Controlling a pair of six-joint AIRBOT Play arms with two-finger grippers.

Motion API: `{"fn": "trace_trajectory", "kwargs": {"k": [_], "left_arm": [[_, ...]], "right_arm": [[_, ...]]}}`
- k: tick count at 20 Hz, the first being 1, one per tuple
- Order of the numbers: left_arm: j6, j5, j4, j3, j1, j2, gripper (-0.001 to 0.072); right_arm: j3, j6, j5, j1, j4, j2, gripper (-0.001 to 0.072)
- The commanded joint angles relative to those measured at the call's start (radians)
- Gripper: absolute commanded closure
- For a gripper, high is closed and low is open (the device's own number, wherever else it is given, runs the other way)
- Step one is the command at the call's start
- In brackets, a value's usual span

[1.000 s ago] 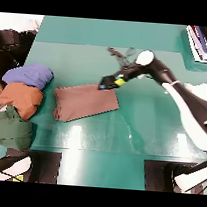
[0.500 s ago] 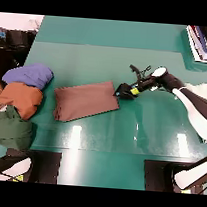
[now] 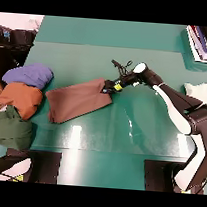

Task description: Fold the shirts.

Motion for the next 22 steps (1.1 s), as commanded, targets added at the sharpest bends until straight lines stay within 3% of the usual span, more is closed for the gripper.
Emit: {"fn": "trace_trajectory", "kwargs": {"k": [1,6,13,17,22], "left_arm": [[-0.001,-0.011,-0.058,0.0,0.0,0.0,0.0683],[-0.001,-0.025,-0.061,0.0,-0.061,0.0,0.0683],[-0.002,0.067,-0.061,0.0,-0.229,0.0,0.0683],[-0.003,0.114,-0.062,0.0,-0.273,0.0,0.0683],[-0.012,0.117,-0.061,0.0,-0.278,0.0,0.0683]], "right_arm": [[0.053,-0.001,0.006,-0.029,0.001,0.023,0.0696],[-0.054,0.039,-0.038,-0.261,-0.13,0.231,0.0696],[-0.318,0.048,-0.182,-0.816,-0.146,0.576,0.0697],[-0.336,0.048,-0.154,-1.062,-0.145,0.62,0.0696],[-0.307,0.047,-0.161,-1.162,-0.138,0.62,0.0697]]}}
